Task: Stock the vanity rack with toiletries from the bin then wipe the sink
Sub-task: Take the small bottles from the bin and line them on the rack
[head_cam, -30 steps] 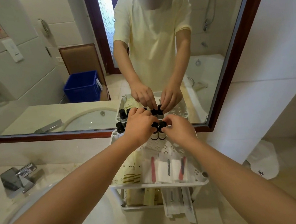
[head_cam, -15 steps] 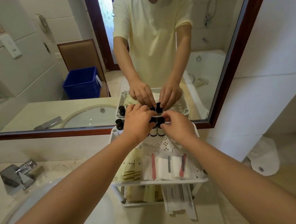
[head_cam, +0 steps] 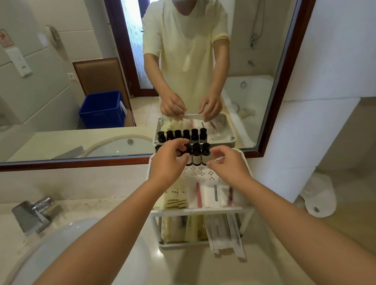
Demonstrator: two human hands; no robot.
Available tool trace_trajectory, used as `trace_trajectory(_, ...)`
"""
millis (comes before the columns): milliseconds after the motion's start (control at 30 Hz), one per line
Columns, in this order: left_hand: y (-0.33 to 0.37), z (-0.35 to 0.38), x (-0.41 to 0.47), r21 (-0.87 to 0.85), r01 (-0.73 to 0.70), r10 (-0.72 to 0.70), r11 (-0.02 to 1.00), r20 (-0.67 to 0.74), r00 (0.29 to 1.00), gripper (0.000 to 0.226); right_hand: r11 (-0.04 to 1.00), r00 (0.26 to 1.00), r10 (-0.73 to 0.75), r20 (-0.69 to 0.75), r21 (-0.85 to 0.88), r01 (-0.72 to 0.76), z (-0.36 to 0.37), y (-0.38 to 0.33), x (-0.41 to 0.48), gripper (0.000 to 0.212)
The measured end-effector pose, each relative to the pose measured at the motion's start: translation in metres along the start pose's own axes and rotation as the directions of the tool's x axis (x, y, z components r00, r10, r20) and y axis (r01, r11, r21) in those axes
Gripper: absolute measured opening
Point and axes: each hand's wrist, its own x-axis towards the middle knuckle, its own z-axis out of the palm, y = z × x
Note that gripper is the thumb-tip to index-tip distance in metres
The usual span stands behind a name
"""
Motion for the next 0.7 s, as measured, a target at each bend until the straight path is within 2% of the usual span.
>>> trace_trajectory(67,0.001,-0.01,-0.018,-0.139,0.061,-0.059,0.988,0.017,0.998,0.037,0.999,1.0,0.005,0.005,0.041,-0.005,0.005,-0.007,-0.019,0.037)
trace_trajectory(200,-0.007,-0.028,-0.058,-0.297,0.137,-0.136,0.945,0.024,0.99,0.037,0.997,1.0,0.013,0.028,0.076,-0.015,0.017,-0.023,-0.057,0.03)
trace_trajectory(500,-0.04,-0.06,-0.149,-0.47,0.28,-0.282,0.837,0.067,0.957,0.034,0.986,0.994,0.046,0.1,0.152,-0.061,0.06,-0.048,-0.145,0.024)
trace_trajectory(700,-0.059,-0.086,-0.199,-0.492,0.322,-0.352,0.809,0.033,0.935,0.033,0.98,0.981,0.042,0.19,0.184,-0.078,0.09,-0.061,-0.179,0.028)
